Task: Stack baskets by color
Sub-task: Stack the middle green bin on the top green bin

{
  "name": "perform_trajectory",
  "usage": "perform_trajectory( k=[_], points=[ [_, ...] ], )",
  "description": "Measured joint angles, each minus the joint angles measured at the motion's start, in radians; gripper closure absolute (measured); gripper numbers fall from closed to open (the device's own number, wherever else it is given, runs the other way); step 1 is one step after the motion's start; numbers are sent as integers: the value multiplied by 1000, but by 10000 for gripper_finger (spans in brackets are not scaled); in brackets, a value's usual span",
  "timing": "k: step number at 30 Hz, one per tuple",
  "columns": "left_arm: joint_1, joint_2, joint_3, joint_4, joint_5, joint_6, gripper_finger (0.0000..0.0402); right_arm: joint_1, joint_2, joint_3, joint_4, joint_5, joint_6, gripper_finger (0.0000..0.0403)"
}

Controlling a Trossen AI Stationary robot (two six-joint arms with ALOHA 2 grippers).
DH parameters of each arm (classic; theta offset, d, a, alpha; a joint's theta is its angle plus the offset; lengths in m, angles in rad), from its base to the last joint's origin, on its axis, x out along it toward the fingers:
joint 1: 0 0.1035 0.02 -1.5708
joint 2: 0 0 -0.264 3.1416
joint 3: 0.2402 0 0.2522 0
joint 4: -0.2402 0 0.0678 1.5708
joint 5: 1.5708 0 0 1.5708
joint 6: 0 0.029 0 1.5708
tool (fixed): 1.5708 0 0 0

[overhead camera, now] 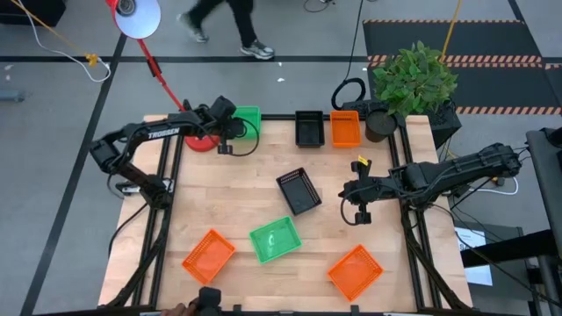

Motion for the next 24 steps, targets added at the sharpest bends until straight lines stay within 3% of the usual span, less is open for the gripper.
perform_trajectory(
  k=[11,24],
  points=[
    [-9,37,0,53,-50,-43,274,0,0,0,0,0,0,403],
    [-79,-19,1,44,-166,-66,196,0,0,0,2,0,0,403]
  ],
)
